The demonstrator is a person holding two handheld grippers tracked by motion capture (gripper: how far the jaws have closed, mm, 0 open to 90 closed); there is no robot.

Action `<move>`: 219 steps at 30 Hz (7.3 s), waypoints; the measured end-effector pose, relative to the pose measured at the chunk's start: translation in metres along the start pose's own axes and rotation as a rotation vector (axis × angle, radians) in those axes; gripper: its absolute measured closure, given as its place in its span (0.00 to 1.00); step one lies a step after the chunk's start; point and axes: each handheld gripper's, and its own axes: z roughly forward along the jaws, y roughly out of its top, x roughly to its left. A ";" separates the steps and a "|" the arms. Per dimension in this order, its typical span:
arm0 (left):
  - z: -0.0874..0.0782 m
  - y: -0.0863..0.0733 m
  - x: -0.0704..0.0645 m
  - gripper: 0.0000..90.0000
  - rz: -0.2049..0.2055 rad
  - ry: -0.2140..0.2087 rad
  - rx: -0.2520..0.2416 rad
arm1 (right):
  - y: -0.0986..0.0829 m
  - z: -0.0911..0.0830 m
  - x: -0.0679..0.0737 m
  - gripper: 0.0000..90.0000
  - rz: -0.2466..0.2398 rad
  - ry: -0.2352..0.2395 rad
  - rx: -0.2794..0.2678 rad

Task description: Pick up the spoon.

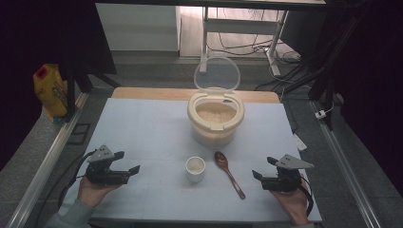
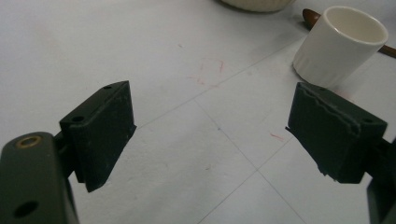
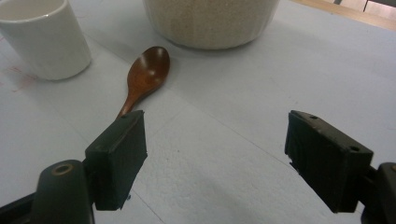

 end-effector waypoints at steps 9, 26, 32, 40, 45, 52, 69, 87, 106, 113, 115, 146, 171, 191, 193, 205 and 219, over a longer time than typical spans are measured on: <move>-0.001 -0.001 -0.001 0.15 0.005 0.000 -0.002 | 0.000 0.000 0.001 0.23 -0.007 -0.003 0.007; 0.001 -0.001 -0.002 0.15 0.009 0.000 0.002 | 0.002 0.000 0.003 0.24 -0.006 -0.005 0.020; 0.000 -0.001 -0.002 0.16 0.010 0.004 -0.001 | 0.006 -0.001 0.006 0.24 -0.009 -0.011 0.029; 0.002 -0.002 -0.002 0.16 0.018 0.011 0.008 | 0.013 0.000 0.011 0.25 -0.016 -0.026 0.085; 0.002 -0.002 -0.002 0.16 0.022 0.012 0.011 | 0.021 -0.002 0.016 0.26 -0.012 -0.031 0.116; 0.001 -0.002 -0.003 0.16 0.022 0.018 0.008 | 0.036 0.002 0.027 0.28 -0.021 0.000 0.188; 0.004 -0.002 -0.002 0.16 0.026 0.016 0.013 | 0.052 0.031 0.057 0.36 -0.006 0.063 0.481; 0.004 -0.002 -0.002 0.16 0.032 0.019 0.015 | 0.050 0.060 0.072 0.53 0.015 0.072 0.641; 0.005 -0.002 -0.002 0.15 0.036 0.024 0.022 | 0.043 0.073 0.078 0.73 0.028 0.059 0.689; 0.006 -0.002 -0.002 0.15 0.038 0.025 0.025 | 0.042 0.075 0.078 0.81 0.033 0.026 0.690; 0.006 -0.003 -0.002 0.15 0.040 0.025 0.027 | 0.043 0.075 0.078 0.84 0.036 0.016 0.699; 0.005 -0.003 -0.002 0.16 0.050 0.029 0.028 | 0.054 0.045 0.062 0.87 0.059 0.100 0.550; 0.002 -0.003 -0.003 0.16 0.049 0.029 0.009 | 0.082 0.029 0.060 0.87 -0.037 0.168 0.384; 0.001 0.052 -0.052 0.20 0.219 -0.069 -0.057 | 0.114 0.051 0.084 0.87 -0.202 0.268 0.401; 0.004 0.062 -0.060 0.21 0.257 -0.090 -0.052 | 0.119 0.056 0.088 0.87 -0.235 0.288 0.406; 0.026 0.103 -0.095 0.27 0.401 -0.134 -0.050 | 0.132 0.074 0.105 0.87 -0.324 0.346 0.430; 0.050 0.111 -0.117 0.40 0.545 -0.177 0.051 | 0.140 0.079 0.121 0.87 -0.402 0.376 0.450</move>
